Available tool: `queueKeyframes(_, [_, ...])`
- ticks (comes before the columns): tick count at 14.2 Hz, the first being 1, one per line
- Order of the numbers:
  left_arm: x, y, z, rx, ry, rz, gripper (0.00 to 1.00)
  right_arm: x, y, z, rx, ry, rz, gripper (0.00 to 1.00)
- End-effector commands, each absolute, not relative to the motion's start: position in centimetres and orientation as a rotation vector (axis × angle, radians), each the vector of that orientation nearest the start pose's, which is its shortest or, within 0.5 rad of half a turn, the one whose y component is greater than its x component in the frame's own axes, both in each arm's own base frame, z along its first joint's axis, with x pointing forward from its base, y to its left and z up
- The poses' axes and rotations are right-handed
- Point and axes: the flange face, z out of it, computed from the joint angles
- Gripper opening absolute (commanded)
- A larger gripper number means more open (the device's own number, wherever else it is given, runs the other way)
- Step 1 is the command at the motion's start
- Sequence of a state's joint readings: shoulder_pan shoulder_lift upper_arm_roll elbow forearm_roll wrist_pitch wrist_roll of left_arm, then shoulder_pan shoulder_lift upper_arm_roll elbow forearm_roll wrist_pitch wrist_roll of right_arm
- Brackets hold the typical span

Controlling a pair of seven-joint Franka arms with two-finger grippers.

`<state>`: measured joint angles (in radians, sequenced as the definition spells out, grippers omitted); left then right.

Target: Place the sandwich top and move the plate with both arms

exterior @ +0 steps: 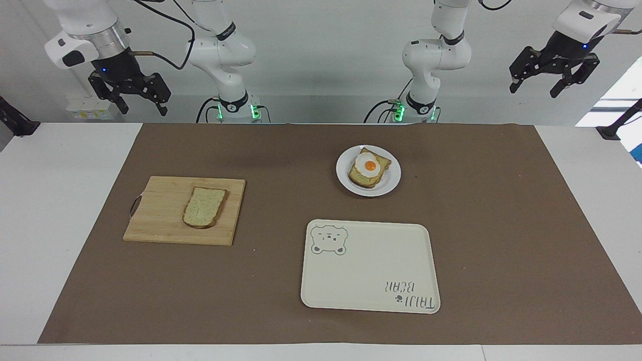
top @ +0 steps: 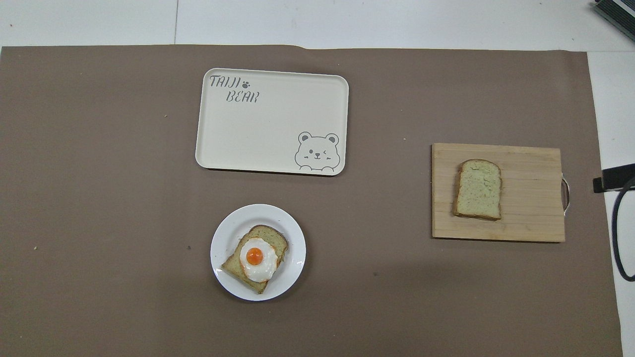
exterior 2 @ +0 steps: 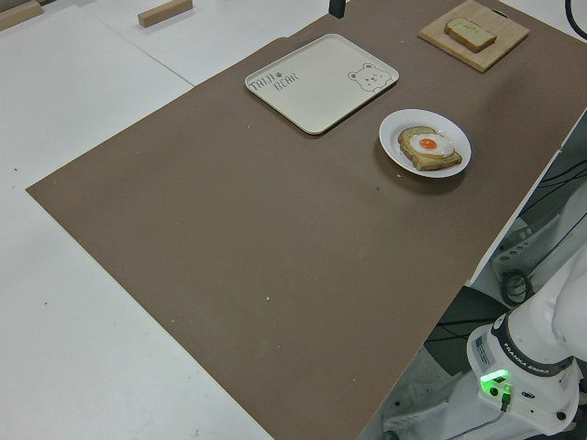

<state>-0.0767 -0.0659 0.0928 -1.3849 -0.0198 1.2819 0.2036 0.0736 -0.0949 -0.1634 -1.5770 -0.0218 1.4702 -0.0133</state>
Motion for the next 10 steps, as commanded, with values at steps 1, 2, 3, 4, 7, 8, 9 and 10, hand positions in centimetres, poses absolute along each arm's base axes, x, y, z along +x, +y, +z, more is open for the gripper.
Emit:
queueKeyframes(1, [49.0, 0.9, 71.9, -3.153, 0.290, 0.048, 1.00, 50.0, -5.7, 66.1, -3.151, 0.129, 0.074, 1.00])
queueKeyframes(2, [49.0, 0.9, 71.9, -3.153, 0.290, 0.050, 1.00, 49.8, -5.5, 66.1, -3.150, 0.120, 0.095, 1.00])
queueKeyframes(3, [49.0, 0.9, 71.9, -3.153, 0.290, 0.048, 1.00, 49.8, -5.2, 66.2, -3.151, 0.110, 0.086, 1.00])
queueKeyframes(4, [49.0, 0.9, 71.9, -3.153, 0.290, 0.048, 1.00, 49.8, -5.2, 66.3, -3.151, 0.108, 0.079, 1.00])
queueKeyframes(7, [49.0, 0.9, 71.9, -3.153, 0.290, 0.050, 1.00, 49.9, -5.1, 66.1, -3.152, 0.107, 0.074, 1.00])
queueKeyframes(8, [49.0, 0.9, 71.9, -3.153, 0.290, 0.050, 1.00, 50.2, -4.9, 66.3, -3.154, 0.100, 0.040, 1.00])
queueKeyframes(9, [49.0, 0.9, 71.9, -3.153, 0.290, 0.050, 1.00, 50.7, -4.6, 66.3, -3.153, 0.096, -0.015, 1.00])
queueKeyframes(10, [49.0, 0.9, 71.9, -3.153, 0.290, 0.050, 1.00, 50.9, -4.4, 66.1, -3.152, 0.089, -0.031, 1.00])
